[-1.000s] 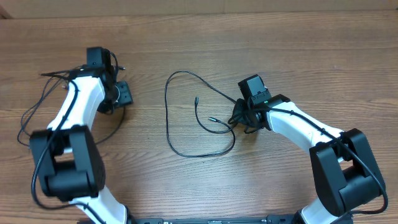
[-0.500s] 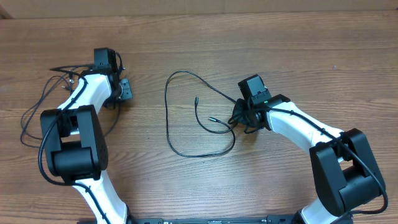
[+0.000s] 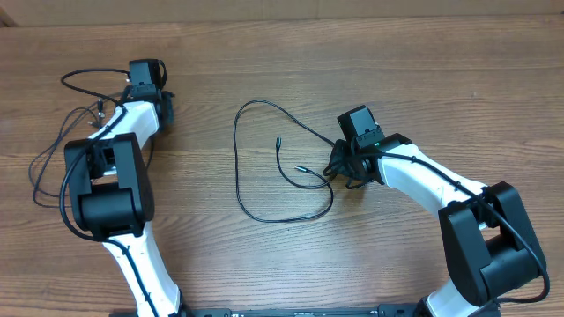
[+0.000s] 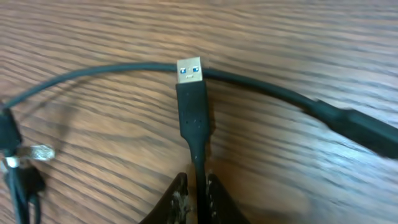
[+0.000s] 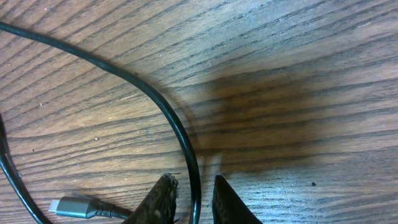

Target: Untangle cables

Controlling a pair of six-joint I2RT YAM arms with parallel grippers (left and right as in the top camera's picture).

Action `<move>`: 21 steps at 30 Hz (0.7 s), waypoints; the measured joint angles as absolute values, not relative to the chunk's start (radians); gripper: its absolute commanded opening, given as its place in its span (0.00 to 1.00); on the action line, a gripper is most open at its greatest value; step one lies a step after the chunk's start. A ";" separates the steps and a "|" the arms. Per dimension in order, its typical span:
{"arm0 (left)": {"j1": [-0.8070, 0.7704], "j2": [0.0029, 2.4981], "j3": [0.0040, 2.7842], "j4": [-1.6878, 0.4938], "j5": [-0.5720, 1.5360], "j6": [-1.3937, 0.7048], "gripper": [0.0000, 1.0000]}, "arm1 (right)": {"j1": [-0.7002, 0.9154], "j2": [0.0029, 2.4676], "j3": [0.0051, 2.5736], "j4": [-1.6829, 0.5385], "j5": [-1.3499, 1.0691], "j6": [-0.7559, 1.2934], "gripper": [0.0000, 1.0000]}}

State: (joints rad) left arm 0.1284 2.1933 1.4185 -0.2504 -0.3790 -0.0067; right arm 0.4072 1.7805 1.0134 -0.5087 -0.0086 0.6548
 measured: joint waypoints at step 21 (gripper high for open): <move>0.171 2.326 2.149 -1.200 0.075 -0.028 0.48 | 0.407 1.781 1.013 -0.501 -0.009 0.654 0.29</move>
